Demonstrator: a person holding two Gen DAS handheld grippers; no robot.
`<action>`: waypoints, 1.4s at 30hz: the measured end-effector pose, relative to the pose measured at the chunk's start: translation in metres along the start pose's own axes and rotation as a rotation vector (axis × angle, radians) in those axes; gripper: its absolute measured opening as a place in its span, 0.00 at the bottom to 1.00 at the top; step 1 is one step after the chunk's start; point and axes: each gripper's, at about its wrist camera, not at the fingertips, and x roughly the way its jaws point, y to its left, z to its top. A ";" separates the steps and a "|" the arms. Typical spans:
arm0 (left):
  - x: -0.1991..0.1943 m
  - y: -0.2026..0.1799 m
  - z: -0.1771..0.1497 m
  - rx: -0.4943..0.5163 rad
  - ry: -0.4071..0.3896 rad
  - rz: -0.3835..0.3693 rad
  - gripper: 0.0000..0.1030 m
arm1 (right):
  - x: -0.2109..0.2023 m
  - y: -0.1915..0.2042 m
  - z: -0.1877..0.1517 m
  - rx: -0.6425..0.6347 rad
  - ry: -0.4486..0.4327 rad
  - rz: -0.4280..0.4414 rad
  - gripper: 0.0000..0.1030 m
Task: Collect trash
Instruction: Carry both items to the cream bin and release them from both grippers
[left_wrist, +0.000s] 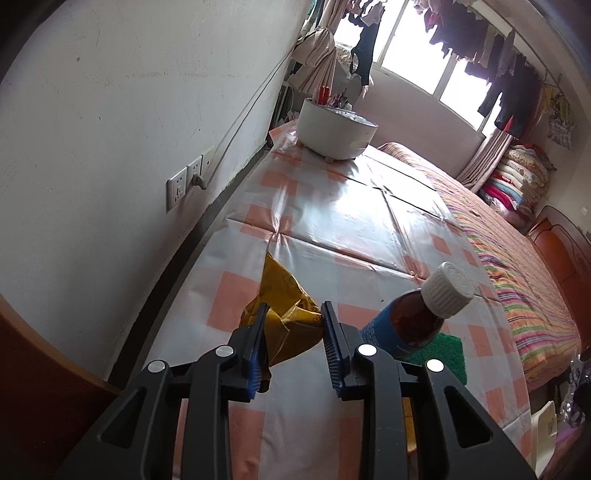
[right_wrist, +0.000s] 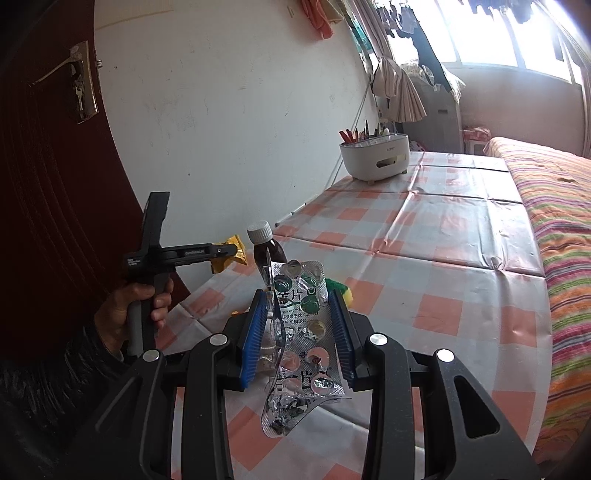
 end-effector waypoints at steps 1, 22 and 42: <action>-0.009 -0.001 0.000 0.003 -0.014 0.000 0.27 | -0.005 0.000 -0.001 -0.003 -0.006 -0.010 0.33; -0.113 -0.167 -0.040 0.221 -0.109 -0.345 0.27 | -0.138 -0.068 -0.067 0.146 -0.133 -0.242 0.33; -0.101 -0.323 -0.138 0.493 0.089 -0.567 0.27 | -0.206 -0.115 -0.127 0.341 -0.128 -0.541 0.33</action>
